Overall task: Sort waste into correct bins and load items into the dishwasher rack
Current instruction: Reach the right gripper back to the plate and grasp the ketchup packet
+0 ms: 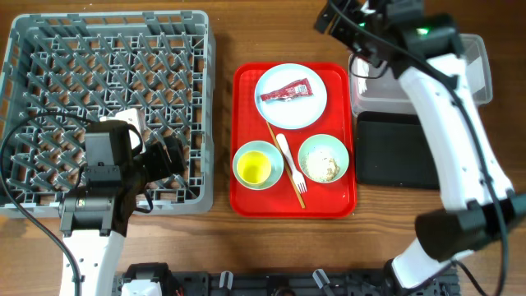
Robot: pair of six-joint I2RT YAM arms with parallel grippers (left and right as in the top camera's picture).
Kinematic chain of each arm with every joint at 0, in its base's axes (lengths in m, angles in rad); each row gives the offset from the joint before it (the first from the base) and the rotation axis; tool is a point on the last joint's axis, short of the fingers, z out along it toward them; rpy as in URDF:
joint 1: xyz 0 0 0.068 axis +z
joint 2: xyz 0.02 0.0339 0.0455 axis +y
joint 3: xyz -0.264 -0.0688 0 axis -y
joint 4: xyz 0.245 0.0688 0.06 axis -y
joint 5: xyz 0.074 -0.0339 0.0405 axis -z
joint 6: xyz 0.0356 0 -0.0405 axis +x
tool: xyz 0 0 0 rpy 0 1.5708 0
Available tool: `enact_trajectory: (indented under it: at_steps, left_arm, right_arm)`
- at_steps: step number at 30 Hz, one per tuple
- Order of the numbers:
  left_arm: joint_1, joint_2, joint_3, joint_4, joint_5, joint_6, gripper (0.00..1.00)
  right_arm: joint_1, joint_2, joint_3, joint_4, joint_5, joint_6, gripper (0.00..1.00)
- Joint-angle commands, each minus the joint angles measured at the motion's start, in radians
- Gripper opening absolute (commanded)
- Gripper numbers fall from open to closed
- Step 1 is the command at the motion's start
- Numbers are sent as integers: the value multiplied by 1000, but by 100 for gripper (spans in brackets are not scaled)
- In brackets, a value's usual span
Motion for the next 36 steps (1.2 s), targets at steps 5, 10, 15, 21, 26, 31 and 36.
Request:
enact_trajectory:
  at_steps: [5, 10, 15, 21, 26, 31, 36]
  left_arm:
    - [5, -7, 17, -1, 15, -4, 100]
    - [5, -7, 17, -2, 16, -4, 100]
    - [5, -7, 17, -2, 15, -4, 100]
    - [5, -7, 17, -2, 16, -4, 100]
    - [5, -7, 17, -9, 16, -4, 100]
    - [5, -7, 17, -9, 16, -4, 100]
    - [5, -7, 17, -8, 15, -4, 100]
  right_arm:
    - [108, 210, 10, -15, 110, 83, 100]
    - [136, 319, 8, -26, 121, 166, 93]
    - [161, 397, 8, -10, 116, 217, 92]
    - [190, 462, 8, 21, 124, 241, 91]
    - [190, 483, -18, 48, 126, 287, 88]
    - [190, 497, -31, 68, 125, 287, 86]
    - [190, 520, -31, 61, 125, 287, 85]
